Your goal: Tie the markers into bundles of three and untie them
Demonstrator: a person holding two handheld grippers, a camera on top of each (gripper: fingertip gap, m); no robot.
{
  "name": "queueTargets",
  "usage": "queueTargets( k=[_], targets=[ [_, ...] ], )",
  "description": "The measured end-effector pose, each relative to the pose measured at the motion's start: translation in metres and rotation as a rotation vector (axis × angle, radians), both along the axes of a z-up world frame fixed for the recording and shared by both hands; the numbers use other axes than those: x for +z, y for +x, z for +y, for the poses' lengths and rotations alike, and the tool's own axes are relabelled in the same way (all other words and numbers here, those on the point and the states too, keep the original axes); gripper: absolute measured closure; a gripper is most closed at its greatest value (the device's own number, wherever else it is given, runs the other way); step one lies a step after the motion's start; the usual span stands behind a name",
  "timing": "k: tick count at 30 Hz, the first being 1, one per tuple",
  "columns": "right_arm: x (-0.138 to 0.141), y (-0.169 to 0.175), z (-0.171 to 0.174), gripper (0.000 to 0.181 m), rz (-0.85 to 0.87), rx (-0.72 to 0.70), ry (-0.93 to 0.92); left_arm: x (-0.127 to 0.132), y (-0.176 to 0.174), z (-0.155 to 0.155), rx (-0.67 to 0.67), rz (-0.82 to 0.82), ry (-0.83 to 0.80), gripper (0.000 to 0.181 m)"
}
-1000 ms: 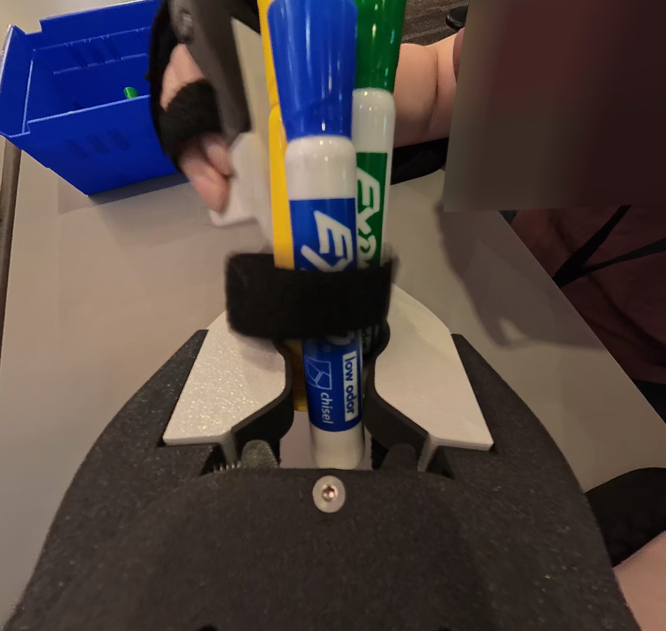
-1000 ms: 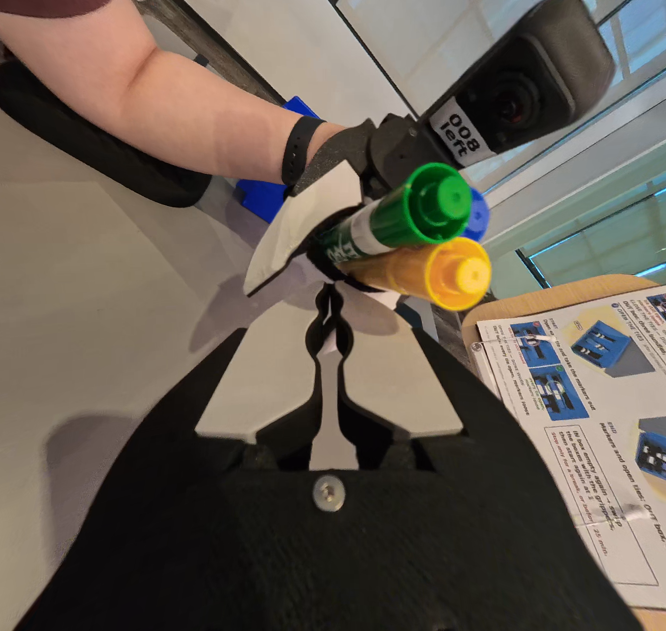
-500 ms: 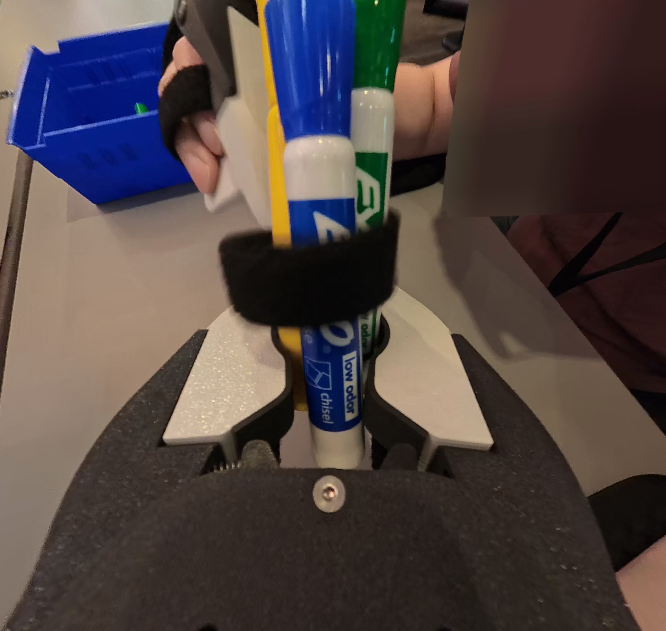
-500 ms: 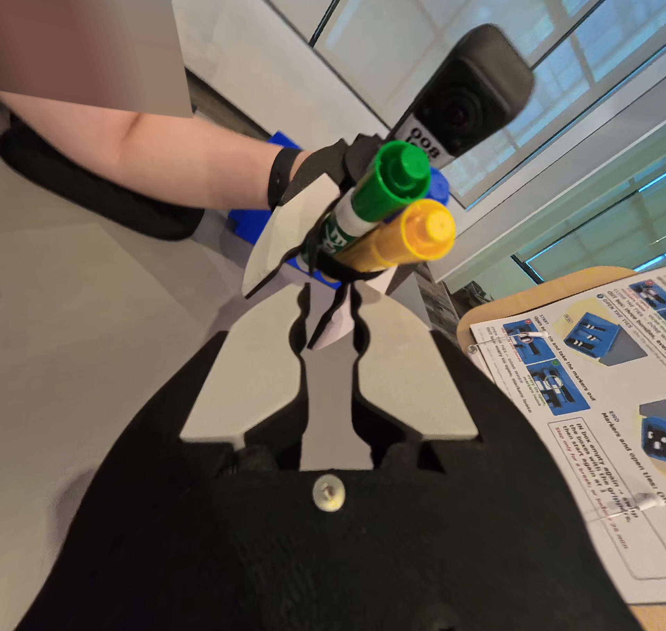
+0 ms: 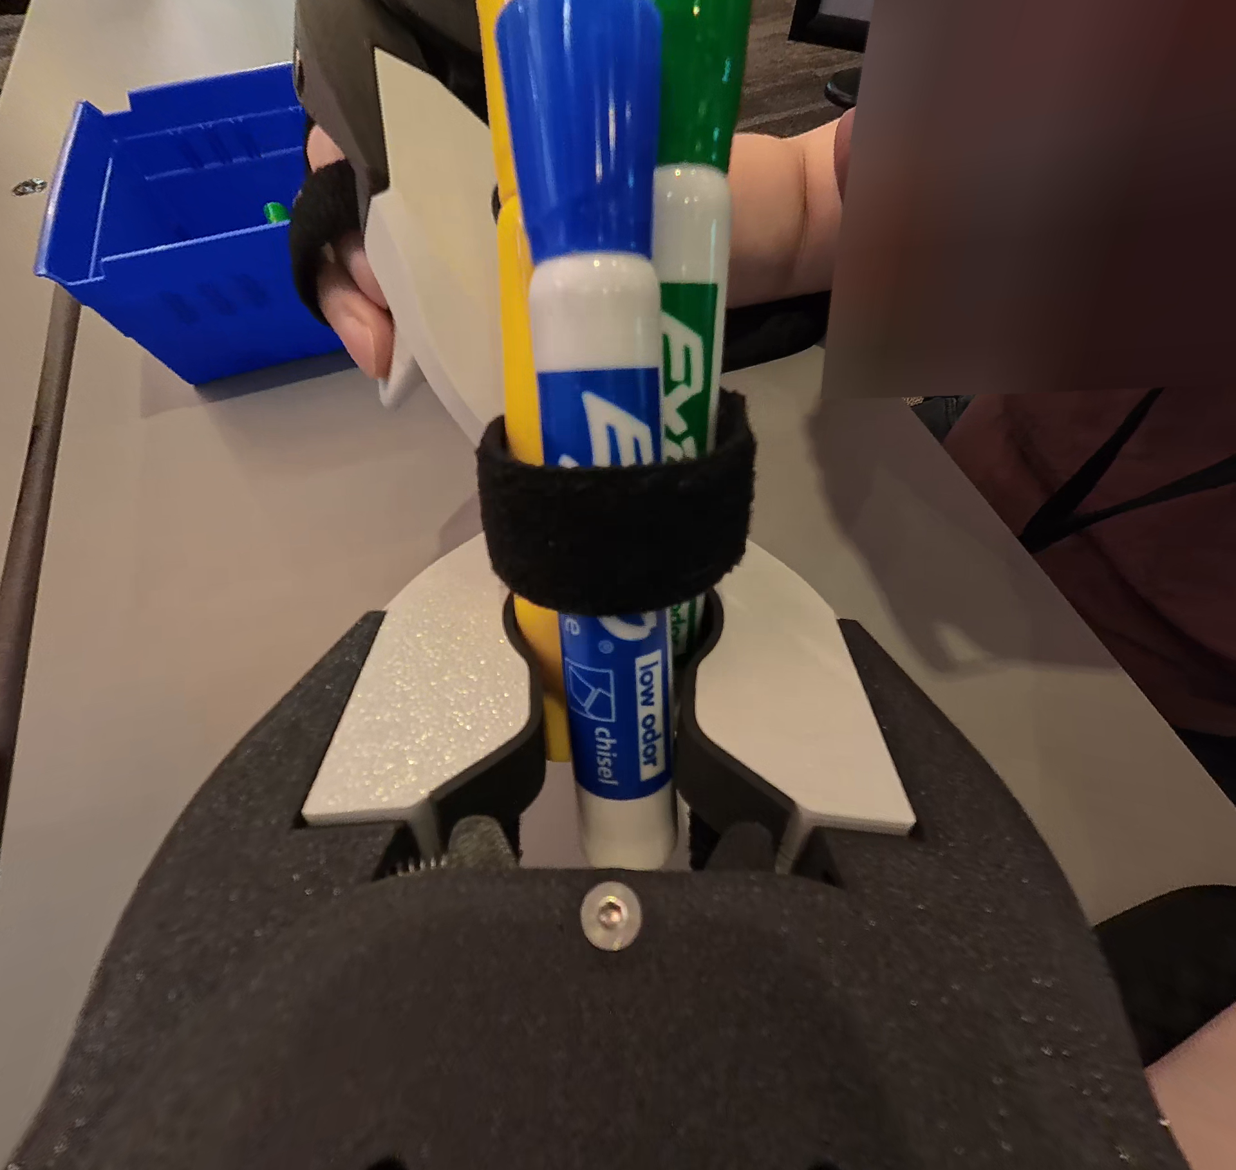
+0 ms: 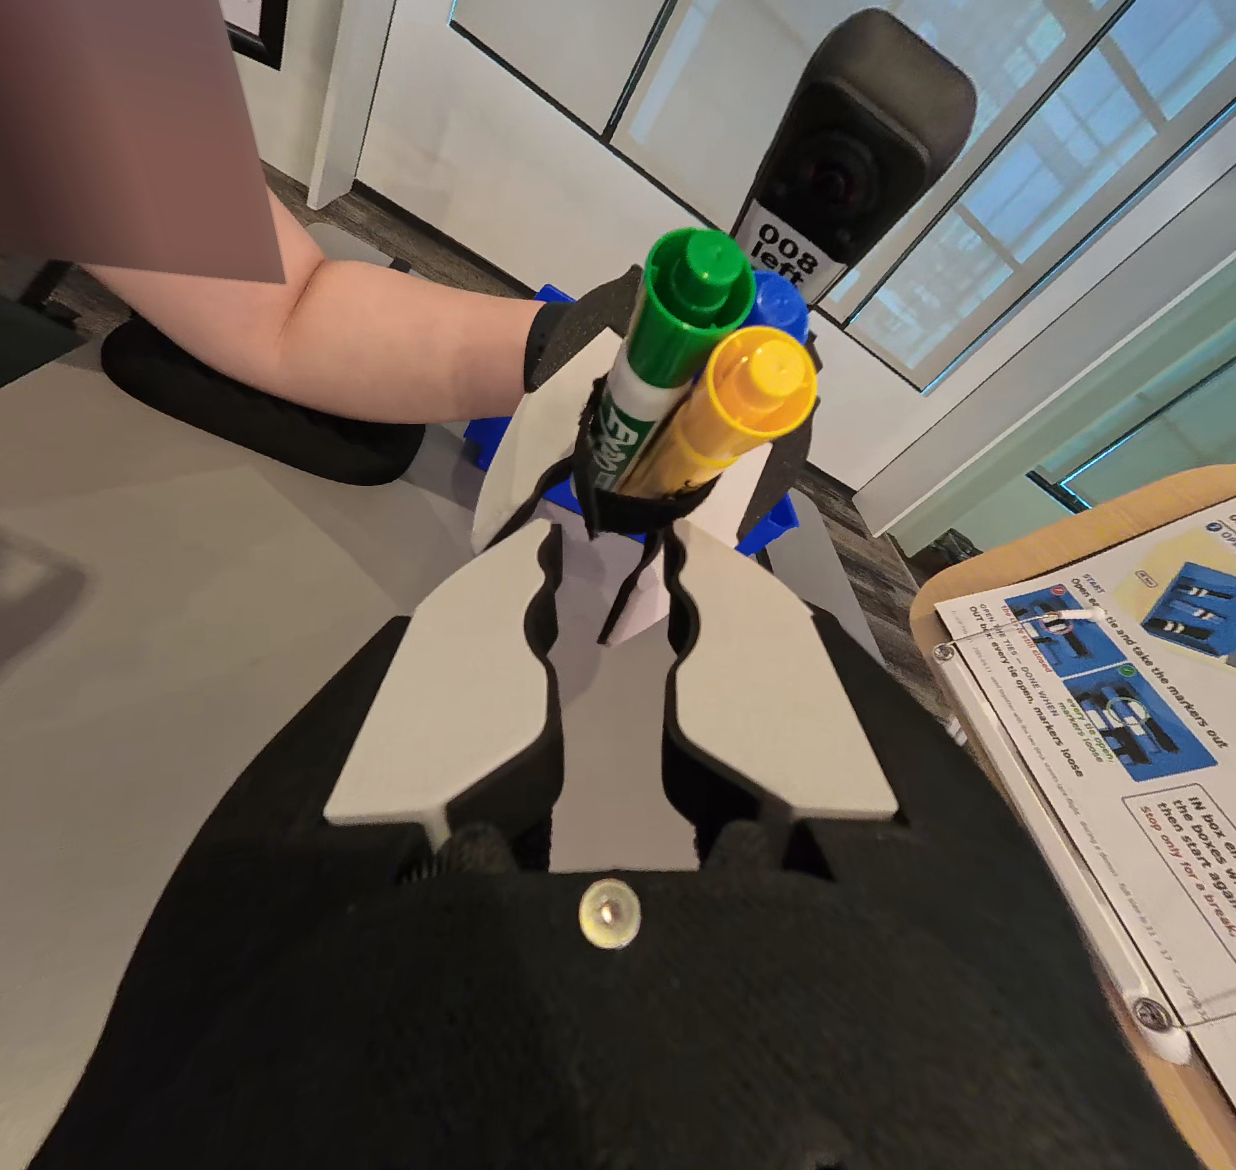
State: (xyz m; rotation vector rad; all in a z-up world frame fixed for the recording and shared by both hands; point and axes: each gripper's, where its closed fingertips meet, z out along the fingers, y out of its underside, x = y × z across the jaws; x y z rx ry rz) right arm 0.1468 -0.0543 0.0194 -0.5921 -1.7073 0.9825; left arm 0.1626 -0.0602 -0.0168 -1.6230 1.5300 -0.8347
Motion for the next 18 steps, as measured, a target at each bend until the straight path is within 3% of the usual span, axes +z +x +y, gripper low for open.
queueTargets(
  k=[12,18],
  targets=[
    [-0.027,-0.004,-0.011,0.155,-0.141,0.018,0.129,0.001,0.001,-0.002,-0.011,0.0,0.007,0.137],
    [-0.024,0.005,-0.012,0.16,-0.168,0.03,0.156,0.002,-0.001,-0.002,-0.005,0.001,0.006,0.137]
  ],
)
